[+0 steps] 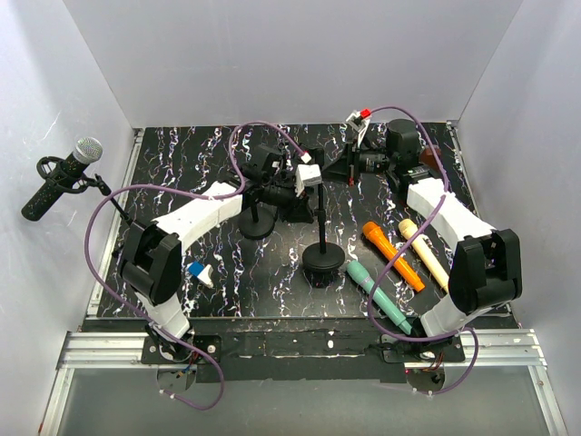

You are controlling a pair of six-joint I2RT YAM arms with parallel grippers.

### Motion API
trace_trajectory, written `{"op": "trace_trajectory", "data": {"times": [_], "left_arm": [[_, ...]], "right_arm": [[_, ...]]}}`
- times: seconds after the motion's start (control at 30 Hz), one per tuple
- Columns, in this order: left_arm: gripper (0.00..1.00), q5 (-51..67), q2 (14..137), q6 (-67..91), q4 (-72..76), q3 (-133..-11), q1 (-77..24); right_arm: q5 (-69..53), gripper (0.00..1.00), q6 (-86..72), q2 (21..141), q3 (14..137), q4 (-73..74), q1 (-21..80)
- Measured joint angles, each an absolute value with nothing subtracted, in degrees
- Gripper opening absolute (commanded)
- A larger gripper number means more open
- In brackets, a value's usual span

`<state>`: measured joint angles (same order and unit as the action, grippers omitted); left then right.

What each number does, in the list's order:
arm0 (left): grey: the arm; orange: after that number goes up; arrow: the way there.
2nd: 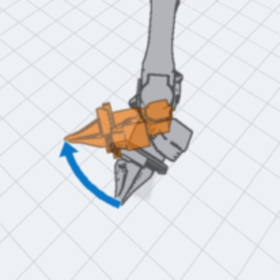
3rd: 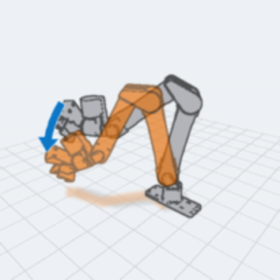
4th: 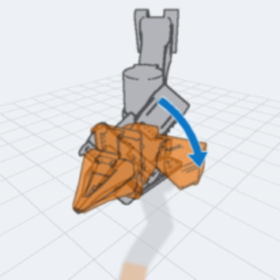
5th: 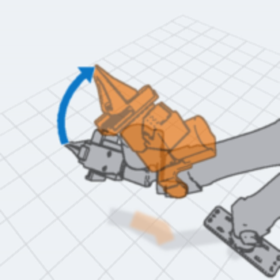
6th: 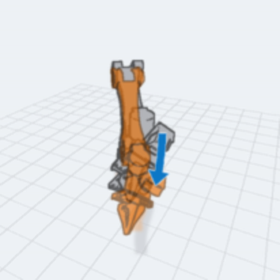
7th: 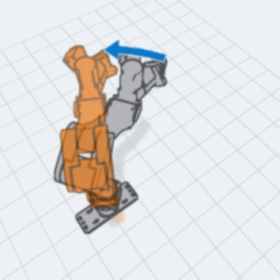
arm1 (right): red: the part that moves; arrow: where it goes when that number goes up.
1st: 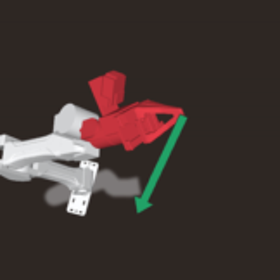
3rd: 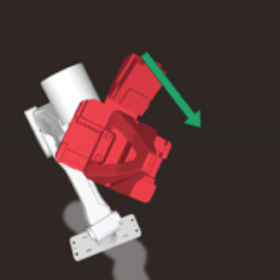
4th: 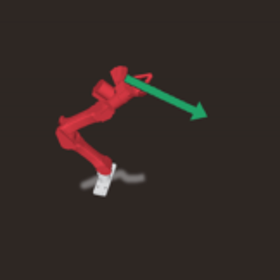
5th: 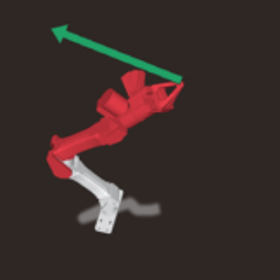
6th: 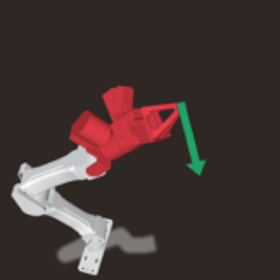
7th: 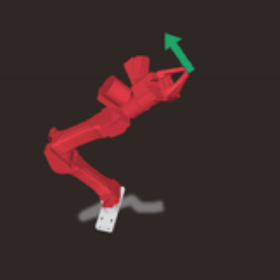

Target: Remove the microphone from the stand

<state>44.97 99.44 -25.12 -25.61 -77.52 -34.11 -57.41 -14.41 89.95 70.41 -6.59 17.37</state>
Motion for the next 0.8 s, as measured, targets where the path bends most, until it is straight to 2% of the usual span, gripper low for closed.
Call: {"op": "trace_trajectory", "data": {"times": [0.1,0.2,0.33,0.47,0.63,0.8], "left_arm": [[0.29,47.42,99.44,-21.69,-25.21,-77.95,-33.45],[0.46,48.82,99.57,-16.78,-24.88,-78.76,-33.01],[0.58,48.49,100.09,-10.96,-24.38,-79.99,-32.95],[0.74,48.95,100.09,-8.84,-24.49,-81.34,-32.75],[0.78,46.59,99.98,-10.66,-26.74,-82.48,-32.75],[0.78,36.64,98.94,-12.51,-27.51,-82.00,-32.69]], "right_arm": [[-57.49,0.01,-15.70,89.95,70.41,-8.29,17.34],[-57.28,0.01,-16.23,89.95,70.41,-9.47,17.30],[-57.12,0.01,-16.12,89.80,70.39,-10.55,17.04],[-56.90,0.01,-16.16,89.17,69.73,-11.27,16.88],[-56.71,0.01,-16.16,88.47,69.47,-11.97,16.84],[-54.96,0.01,-14.39,88.47,68.71,-12.64,16.88]]}}
